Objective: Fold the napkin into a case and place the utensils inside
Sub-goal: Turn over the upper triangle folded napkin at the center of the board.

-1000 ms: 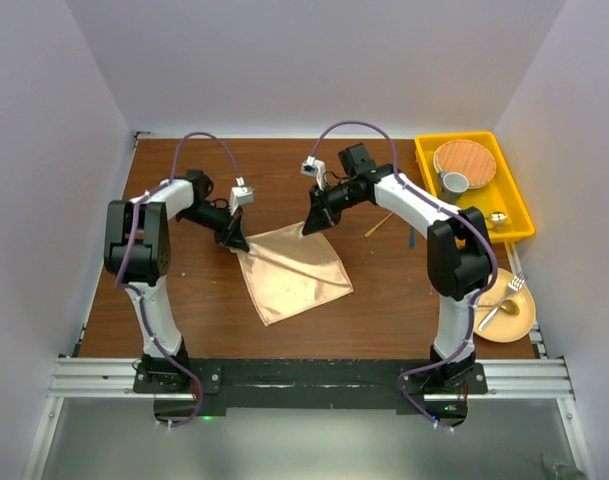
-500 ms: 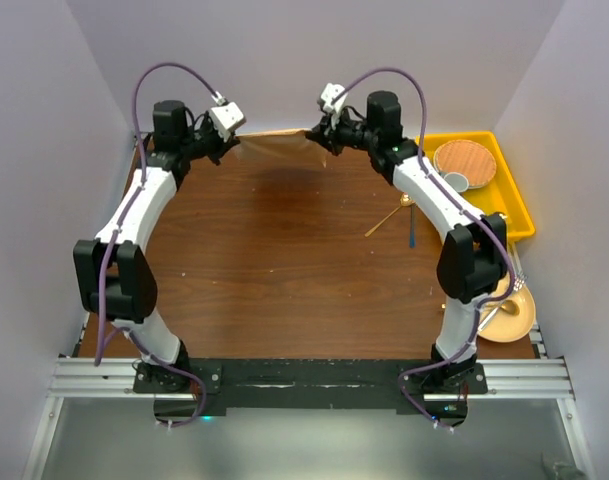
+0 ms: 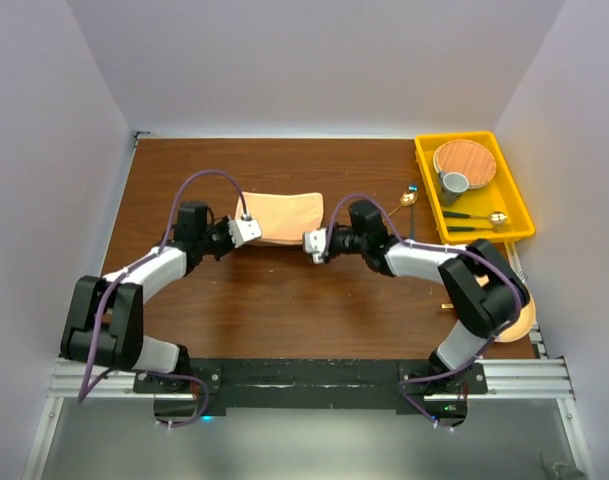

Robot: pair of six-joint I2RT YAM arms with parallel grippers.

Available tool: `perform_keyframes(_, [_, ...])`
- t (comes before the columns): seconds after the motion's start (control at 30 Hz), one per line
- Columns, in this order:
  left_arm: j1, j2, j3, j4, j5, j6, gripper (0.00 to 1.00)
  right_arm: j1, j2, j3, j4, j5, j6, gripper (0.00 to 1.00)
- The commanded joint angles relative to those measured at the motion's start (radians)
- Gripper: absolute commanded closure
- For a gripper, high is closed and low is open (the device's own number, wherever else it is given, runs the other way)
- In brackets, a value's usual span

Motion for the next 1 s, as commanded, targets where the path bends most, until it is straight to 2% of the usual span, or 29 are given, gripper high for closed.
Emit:
perform_keyframes(0.0, [-0.007, -0.144, -0.084, -0.001, -0.038, 0.087, 1.0, 0.032, -0.161, -0.113, -0.011, -0.064, -0.264, 1.0])
perform_keyframes(0.13, [-0.033, -0.208, -0.141, -0.121, 0.0, 0.096, 1.0, 0.086, -0.21, -0.156, -0.165, -0.082, -0.379, 1.0])
perform_keyframes(0.3, [-0.059, -0.282, -0.216, -0.192, 0.008, 0.131, 1.0, 0.135, -0.215, -0.159, -0.273, -0.07, -0.43, 1.0])
perform_keyframes(0.47, [-0.065, -0.288, -0.213, -0.282, 0.017, 0.174, 0.99, 0.178, -0.219, -0.146, -0.402, -0.065, -0.467, 1.0])
perform_keyframes(0.57, [-0.065, -0.291, -0.178, -0.359, 0.023, 0.19, 0.89, 0.206, -0.227, -0.147, -0.48, -0.065, -0.504, 1.0])
perform_keyframes(0.6, [-0.065, -0.29, -0.164, -0.426, 0.023, 0.194, 0.8, 0.212, -0.227, -0.137, -0.5, -0.062, -0.507, 1.0])
perform_keyframes(0.67, [-0.064, -0.296, -0.12, -0.544, 0.023, 0.21, 0.73, 0.238, -0.219, -0.12, -0.568, -0.058, -0.51, 1.0])
perform_keyframes(0.77, [-0.043, -0.34, -0.094, -0.672, 0.025, 0.249, 0.56, 0.273, -0.204, -0.086, -0.611, -0.047, -0.487, 1.0])
perform_keyframes(0.87, [-0.003, -0.388, -0.081, -0.713, 0.019, 0.237, 0.48, 0.33, -0.17, -0.035, -0.643, -0.013, -0.418, 1.0])
perform_keyframes(0.97, [0.052, -0.368, -0.045, -0.741, 0.025, 0.219, 0.47, 0.376, -0.124, 0.011, -0.667, 0.007, -0.352, 1.0])
